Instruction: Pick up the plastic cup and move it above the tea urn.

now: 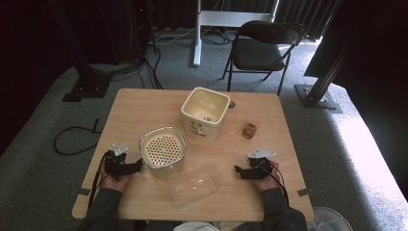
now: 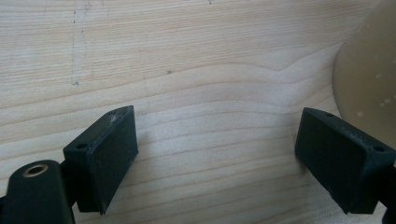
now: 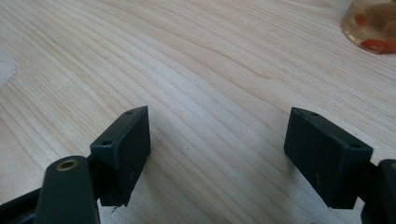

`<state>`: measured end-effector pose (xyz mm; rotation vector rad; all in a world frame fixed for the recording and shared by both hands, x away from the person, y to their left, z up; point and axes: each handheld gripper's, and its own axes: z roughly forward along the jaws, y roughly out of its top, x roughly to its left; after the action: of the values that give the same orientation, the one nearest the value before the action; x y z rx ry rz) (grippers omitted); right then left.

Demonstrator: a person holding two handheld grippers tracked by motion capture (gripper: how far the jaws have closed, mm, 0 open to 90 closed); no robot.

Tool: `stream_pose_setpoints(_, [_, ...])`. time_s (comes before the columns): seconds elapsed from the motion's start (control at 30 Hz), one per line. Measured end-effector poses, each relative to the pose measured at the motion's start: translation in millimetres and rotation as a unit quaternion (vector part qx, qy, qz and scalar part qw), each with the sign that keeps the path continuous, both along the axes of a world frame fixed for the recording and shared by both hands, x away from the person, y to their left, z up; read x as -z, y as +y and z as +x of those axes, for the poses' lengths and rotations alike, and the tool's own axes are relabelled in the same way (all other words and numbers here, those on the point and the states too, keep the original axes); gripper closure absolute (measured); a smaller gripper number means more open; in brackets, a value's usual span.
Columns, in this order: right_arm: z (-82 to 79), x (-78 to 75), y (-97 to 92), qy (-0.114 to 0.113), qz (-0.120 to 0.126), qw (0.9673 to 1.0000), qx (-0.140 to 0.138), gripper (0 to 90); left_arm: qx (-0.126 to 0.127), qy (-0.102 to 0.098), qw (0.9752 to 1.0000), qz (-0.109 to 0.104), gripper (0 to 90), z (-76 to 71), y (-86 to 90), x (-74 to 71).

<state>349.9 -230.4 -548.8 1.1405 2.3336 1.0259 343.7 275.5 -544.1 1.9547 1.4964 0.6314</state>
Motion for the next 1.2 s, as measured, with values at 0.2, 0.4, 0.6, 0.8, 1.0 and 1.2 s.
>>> stream_pose_setpoints(0.2, [-0.4, 0.0, 0.3, -0.001, 0.000, 1.0000, 0.002, 22.0, 0.000, -0.002, 1.0000, 0.000, 13.7, 0.1, -0.4, 0.3])
stream_pose_setpoints(0.4, [-1.0, -0.7, 1.3, 0.001, -0.001, 1.0000, 0.004, 25.7, 0.001, -0.001, 1.0000, -0.001, 13.7, -0.3, -0.6, 0.3])
stream_pose_setpoints(0.6, [-3.3, -4.2, 6.9, -0.004, -0.006, 1.0000, -0.001, 38.9, 0.003, -0.002, 1.0000, -0.001, 13.7, -1.4, -0.8, 0.3])
stream_pose_setpoints(0.8, [-11.6, -18.8, 18.6, -0.033, -0.003, 0.9994, -0.004, 43.3, 0.004, -0.001, 1.0000, 0.000, 13.7, -2.0, -0.8, 0.3])
stream_pose_setpoints(1.0, [-16.7, -31.8, 32.1, -0.049, -0.013, 0.9987, -0.001, 47.9, 0.005, -0.002, 1.0000, -0.001, 13.7, -2.3, -0.7, 0.4])
stream_pose_setpoints(1.2, [-16.4, -34.7, 34.6, -0.042, -0.008, 0.9990, 0.010, 52.0, 0.005, -0.002, 1.0000, -0.001, 13.7, -2.5, -0.8, 0.5])
